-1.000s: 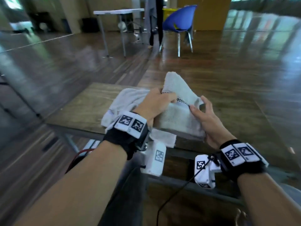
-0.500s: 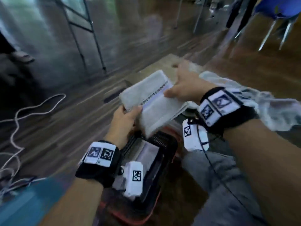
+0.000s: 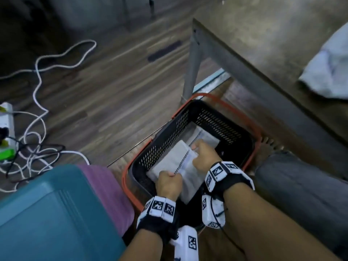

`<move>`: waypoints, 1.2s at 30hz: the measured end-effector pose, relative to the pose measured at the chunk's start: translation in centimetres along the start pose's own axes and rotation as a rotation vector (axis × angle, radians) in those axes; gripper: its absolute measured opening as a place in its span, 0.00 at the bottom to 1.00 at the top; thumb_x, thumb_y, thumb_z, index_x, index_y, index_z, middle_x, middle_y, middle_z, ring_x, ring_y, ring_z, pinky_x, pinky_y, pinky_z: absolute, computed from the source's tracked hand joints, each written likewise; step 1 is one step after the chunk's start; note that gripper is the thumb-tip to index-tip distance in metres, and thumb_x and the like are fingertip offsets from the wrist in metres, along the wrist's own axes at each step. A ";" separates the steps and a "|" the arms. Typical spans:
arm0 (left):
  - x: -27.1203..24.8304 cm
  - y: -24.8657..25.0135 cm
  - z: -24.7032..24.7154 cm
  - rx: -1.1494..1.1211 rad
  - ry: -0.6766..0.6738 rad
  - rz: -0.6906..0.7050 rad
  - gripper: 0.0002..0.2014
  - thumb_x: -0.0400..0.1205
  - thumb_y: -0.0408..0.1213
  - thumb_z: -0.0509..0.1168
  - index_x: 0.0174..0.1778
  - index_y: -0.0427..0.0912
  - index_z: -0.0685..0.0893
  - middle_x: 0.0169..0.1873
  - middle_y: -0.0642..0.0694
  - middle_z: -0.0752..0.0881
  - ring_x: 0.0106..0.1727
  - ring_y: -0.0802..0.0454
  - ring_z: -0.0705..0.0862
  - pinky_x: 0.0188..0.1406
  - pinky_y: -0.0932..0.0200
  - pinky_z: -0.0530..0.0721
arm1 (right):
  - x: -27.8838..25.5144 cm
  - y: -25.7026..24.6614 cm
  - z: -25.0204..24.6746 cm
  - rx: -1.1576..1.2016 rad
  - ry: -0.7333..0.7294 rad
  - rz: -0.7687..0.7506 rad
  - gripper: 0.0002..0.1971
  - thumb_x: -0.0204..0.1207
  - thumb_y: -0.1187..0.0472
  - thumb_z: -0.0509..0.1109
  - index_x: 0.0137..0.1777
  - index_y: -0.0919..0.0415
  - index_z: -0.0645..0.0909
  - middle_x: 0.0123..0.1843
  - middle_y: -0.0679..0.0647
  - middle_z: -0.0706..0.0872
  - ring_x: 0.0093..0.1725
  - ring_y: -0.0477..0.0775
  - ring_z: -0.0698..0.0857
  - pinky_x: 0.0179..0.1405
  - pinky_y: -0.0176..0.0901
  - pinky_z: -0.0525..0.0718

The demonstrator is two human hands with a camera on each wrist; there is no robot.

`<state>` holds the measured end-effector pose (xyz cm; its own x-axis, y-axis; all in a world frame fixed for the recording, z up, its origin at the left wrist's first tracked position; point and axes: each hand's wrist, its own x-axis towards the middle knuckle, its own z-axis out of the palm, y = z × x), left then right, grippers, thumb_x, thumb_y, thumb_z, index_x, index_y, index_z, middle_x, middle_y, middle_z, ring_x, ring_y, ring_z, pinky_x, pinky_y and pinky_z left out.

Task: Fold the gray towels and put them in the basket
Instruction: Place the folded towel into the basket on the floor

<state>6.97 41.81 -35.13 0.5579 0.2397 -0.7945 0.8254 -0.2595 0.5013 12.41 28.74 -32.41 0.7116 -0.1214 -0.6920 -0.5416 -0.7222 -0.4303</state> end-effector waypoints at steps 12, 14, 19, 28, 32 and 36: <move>4.0 0.3 0.4 0.160 0.079 -0.214 0.28 0.80 0.40 0.64 0.75 0.31 0.74 0.74 0.29 0.74 0.69 0.31 0.78 0.58 0.53 0.75 | 1.4 2.8 3.0 0.195 -0.193 -0.080 0.33 0.78 0.77 0.61 0.80 0.48 0.72 0.81 0.61 0.73 0.75 0.58 0.78 0.66 0.42 0.81; 4.2 0.5 0.2 0.167 0.073 -0.224 0.27 0.80 0.40 0.64 0.74 0.31 0.74 0.73 0.29 0.75 0.65 0.33 0.80 0.56 0.53 0.77 | 1.3 2.7 2.7 0.174 -0.160 -0.102 0.32 0.77 0.77 0.61 0.77 0.50 0.76 0.77 0.61 0.76 0.69 0.59 0.83 0.64 0.46 0.84; 3.4 1.5 -0.8 0.144 0.097 -0.184 0.33 0.78 0.45 0.64 0.78 0.32 0.71 0.77 0.28 0.68 0.70 0.30 0.75 0.71 0.44 0.77 | 1.0 2.4 1.9 0.141 -0.108 -0.116 0.25 0.78 0.75 0.60 0.69 0.52 0.82 0.71 0.59 0.80 0.36 0.45 0.81 0.30 0.34 0.78; -0.7 6.4 -3.2 0.065 -0.028 0.107 0.28 0.76 0.47 0.65 0.66 0.29 0.81 0.63 0.30 0.84 0.61 0.32 0.84 0.64 0.39 0.84 | -4.3 -2.7 -5.8 0.196 0.043 -0.299 0.06 0.85 0.61 0.67 0.58 0.54 0.83 0.45 0.43 0.82 0.53 0.49 0.82 0.52 0.40 0.75; -5.5 11.7 -3.3 0.084 -0.186 0.357 0.14 0.81 0.43 0.66 0.42 0.32 0.86 0.39 0.34 0.88 0.34 0.41 0.83 0.36 0.53 0.80 | -10.7 -5.7 -13.2 0.211 0.243 -0.458 0.08 0.84 0.57 0.70 0.58 0.56 0.86 0.51 0.53 0.89 0.52 0.53 0.87 0.51 0.45 0.82; -12.9 19.0 -2.0 0.107 -0.280 0.699 0.08 0.83 0.33 0.64 0.39 0.36 0.83 0.34 0.36 0.80 0.26 0.48 0.75 0.18 0.68 0.71 | -19.5 -5.9 -21.3 0.311 0.555 -0.618 0.05 0.82 0.61 0.71 0.54 0.57 0.87 0.50 0.58 0.92 0.51 0.57 0.89 0.56 0.48 0.85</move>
<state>15.65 35.68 -14.61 0.8936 -0.2562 -0.3686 0.2669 -0.3570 0.8951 11.24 20.84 -4.02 0.9879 -0.1419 0.0622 -0.0283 -0.5599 -0.8281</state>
